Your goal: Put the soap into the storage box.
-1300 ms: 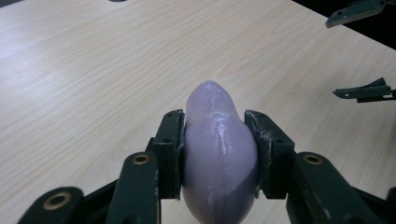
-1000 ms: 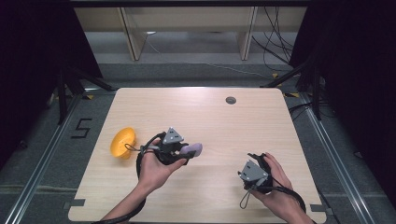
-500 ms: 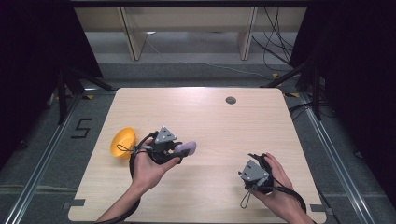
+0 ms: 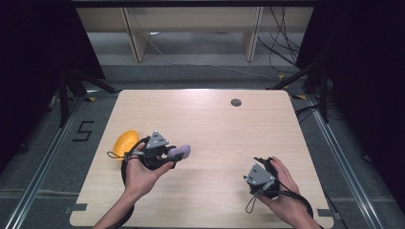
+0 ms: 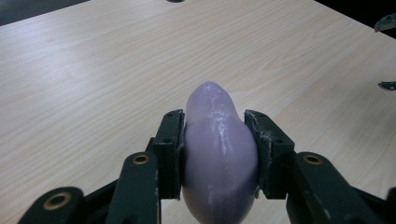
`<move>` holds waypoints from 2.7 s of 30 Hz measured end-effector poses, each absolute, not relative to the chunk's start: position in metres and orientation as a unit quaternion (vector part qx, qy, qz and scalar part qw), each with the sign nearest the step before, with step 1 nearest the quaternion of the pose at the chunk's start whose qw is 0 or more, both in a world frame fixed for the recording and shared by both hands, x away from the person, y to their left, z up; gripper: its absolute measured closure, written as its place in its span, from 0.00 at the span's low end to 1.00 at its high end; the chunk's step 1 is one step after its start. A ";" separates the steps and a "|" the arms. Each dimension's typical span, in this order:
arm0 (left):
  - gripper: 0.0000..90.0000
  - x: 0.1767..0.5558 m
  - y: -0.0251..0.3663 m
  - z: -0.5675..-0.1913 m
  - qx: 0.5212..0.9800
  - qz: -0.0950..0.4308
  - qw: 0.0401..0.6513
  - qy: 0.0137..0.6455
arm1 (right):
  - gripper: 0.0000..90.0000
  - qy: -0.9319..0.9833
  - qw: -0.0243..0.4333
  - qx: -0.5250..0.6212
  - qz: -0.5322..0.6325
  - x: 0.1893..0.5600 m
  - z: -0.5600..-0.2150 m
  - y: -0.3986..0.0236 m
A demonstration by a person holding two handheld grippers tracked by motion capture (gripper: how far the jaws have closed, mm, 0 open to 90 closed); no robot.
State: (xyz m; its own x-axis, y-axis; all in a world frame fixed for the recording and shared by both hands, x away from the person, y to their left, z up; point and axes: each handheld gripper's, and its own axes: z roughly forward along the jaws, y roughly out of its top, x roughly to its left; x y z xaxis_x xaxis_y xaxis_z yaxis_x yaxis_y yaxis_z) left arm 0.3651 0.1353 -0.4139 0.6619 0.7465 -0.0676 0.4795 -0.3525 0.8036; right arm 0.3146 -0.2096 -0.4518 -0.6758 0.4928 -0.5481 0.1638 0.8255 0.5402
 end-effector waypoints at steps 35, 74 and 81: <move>0.65 0.365 0.183 -0.406 0.764 0.188 0.437 0.435 | 0.35 0.884 0.360 0.186 0.233 0.316 -0.451 -0.211; 0.65 0.373 0.261 -0.412 0.662 0.277 0.427 0.550 | 0.35 0.887 0.348 0.198 0.231 0.315 -0.451 -0.212; 0.65 0.385 0.266 -0.427 0.651 0.289 0.407 0.572 | 0.35 0.885 0.357 0.186 0.232 0.317 -0.451 -0.211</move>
